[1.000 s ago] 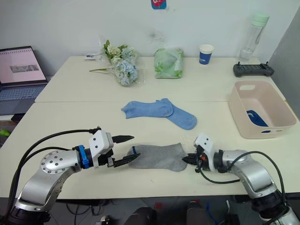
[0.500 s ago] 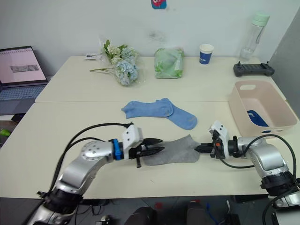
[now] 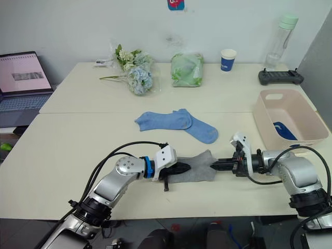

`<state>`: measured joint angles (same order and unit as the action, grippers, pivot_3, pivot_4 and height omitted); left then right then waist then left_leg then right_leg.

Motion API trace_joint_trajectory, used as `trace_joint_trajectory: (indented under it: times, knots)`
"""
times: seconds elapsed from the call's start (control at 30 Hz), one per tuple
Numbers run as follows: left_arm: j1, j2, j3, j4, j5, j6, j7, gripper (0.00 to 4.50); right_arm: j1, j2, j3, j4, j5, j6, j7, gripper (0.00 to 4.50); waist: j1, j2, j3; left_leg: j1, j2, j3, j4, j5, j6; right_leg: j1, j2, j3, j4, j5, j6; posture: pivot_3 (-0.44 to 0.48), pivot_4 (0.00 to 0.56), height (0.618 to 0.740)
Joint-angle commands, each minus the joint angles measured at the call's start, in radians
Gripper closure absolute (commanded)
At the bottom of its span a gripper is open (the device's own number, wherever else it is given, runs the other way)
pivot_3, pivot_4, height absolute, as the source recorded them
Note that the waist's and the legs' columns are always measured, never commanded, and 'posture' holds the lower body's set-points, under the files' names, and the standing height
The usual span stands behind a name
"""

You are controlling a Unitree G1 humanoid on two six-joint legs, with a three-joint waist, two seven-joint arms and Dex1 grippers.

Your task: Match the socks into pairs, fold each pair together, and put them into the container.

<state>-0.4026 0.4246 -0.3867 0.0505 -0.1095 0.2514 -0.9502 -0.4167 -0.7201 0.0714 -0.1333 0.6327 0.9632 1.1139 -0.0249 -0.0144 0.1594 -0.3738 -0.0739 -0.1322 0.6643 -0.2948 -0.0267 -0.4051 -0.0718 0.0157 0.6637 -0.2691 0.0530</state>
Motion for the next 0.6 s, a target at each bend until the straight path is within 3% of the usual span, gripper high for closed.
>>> trace_joint_trajectory:
  times: [0.03,0.2,0.27,0.4,0.5,0.6]
  knots:
    - [0.011,0.013,-0.026,0.031,0.029,0.004,-0.023,4.47,-0.056,0.061,-0.071,-0.068,0.133,0.108,-0.046,4.50,-0.001,0.000,0.000,0.000,0.000,0.000,0.000,0.000,0.000,0.000,0.000,0.000,0.000,0.000,0.000,0.000,0.150,0.740]
    - [0.016,0.013,0.024,-0.002,-0.010,0.007,-0.026,4.47,-0.117,0.212,-0.060,-0.081,0.187,0.177,-0.171,4.50,0.000,0.000,0.000,0.000,0.000,0.000,0.000,0.000,0.000,0.000,0.000,0.000,0.000,0.000,0.000,0.000,0.150,0.740]
    - [0.022,0.050,0.106,-0.105,-0.092,0.085,-0.044,4.47,-0.111,0.248,-0.030,-0.072,0.165,0.164,-0.190,4.50,-0.001,0.000,0.000,0.000,0.000,-0.001,0.000,0.000,0.000,-0.001,0.000,0.000,0.000,0.000,0.000,0.000,0.150,0.740]
    - [0.083,0.214,0.263,-0.346,-0.236,0.281,-0.083,4.47,-0.124,0.280,0.017,-0.060,0.136,0.140,-0.192,4.50,-0.007,0.000,0.000,-0.006,0.000,-0.001,0.000,0.000,0.000,-0.008,0.000,0.001,0.002,0.000,0.000,0.000,0.150,0.740]
    - [0.158,0.369,0.406,-0.473,-0.290,0.333,-0.117,4.47,-0.140,0.305,0.099,-0.042,0.079,0.088,-0.194,4.50,-0.014,0.000,0.000,-0.006,0.001,-0.001,0.000,0.000,0.000,-0.008,0.000,0.001,0.002,0.000,0.000,0.000,0.150,0.740]
    - [0.213,0.441,0.517,-0.518,-0.333,0.359,-0.106,4.47,-0.162,0.336,0.168,-0.001,0.024,0.045,-0.193,4.50,-0.008,0.000,0.000,-0.006,0.001,-0.001,-0.001,0.000,0.000,-0.009,0.000,0.000,0.002,0.000,0.000,0.000,0.150,0.740]
